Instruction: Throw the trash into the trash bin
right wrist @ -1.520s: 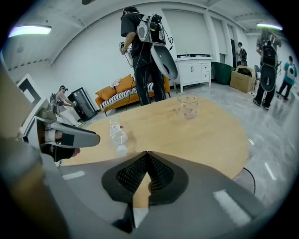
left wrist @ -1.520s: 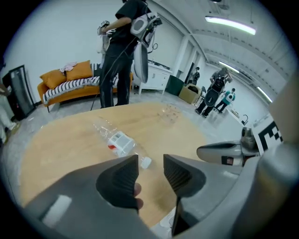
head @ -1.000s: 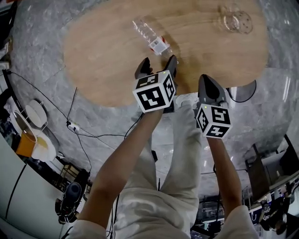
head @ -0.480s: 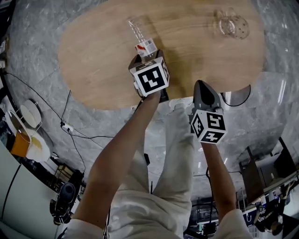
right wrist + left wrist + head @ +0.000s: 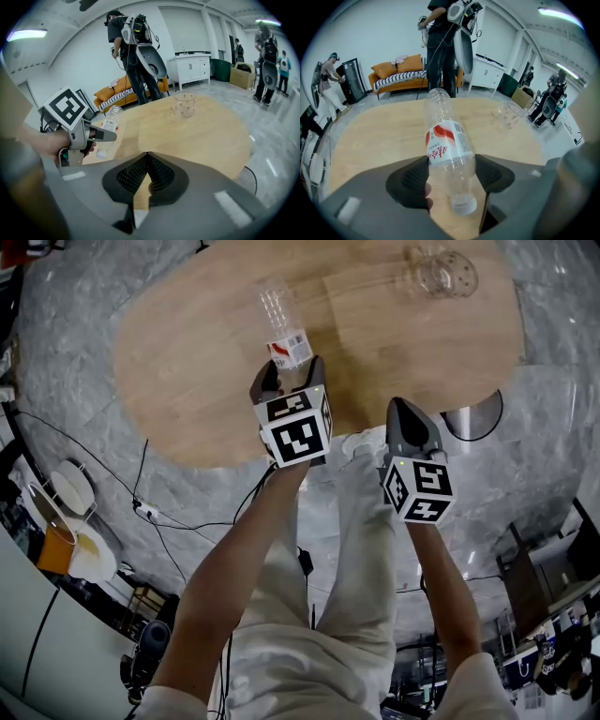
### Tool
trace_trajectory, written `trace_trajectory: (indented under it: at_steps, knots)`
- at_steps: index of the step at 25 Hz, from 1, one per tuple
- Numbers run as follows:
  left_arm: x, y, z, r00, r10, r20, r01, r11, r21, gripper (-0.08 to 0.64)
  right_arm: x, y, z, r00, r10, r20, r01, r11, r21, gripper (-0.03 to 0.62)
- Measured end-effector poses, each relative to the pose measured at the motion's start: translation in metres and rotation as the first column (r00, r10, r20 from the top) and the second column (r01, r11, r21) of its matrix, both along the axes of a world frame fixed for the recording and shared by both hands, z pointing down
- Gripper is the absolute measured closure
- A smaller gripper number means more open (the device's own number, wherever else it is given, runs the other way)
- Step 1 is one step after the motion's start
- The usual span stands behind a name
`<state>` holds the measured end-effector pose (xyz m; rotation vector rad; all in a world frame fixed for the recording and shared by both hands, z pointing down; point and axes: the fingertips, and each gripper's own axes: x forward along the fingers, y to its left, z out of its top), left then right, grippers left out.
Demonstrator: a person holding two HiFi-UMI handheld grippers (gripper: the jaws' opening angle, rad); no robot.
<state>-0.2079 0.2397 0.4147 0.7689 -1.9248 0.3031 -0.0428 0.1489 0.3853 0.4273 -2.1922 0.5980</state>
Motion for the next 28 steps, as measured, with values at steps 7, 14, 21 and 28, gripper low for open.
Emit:
trace_trajectory:
  at_steps: [7,14,21,28]
  knots:
    - [0.041,-0.025,-0.017,0.993,0.115,0.024,-0.116,0.993,0.029,0.236,0.02,-0.014,-0.011,0.997,0.072,0.024,-0.072,0.997,0.013,0.57]
    - [0.081,-0.068,-0.021,0.974,0.224,0.043,-0.226,0.973,0.04,0.236,0.057,-0.043,-0.016,0.989,0.138,0.051,-0.138,0.99,0.008,0.571]
    - [0.138,-0.117,-0.027,0.938,0.344,0.047,-0.347,0.936,0.055,0.236,0.116,-0.079,-0.017,0.968,0.247,0.049,-0.248,0.969,0.004,0.571]
    - [0.21,-0.163,-0.03,0.854,0.519,0.028,-0.519,0.848,0.106,0.235,0.177,-0.111,-0.01,0.927,0.373,0.033,-0.373,0.928,0.009,0.571]
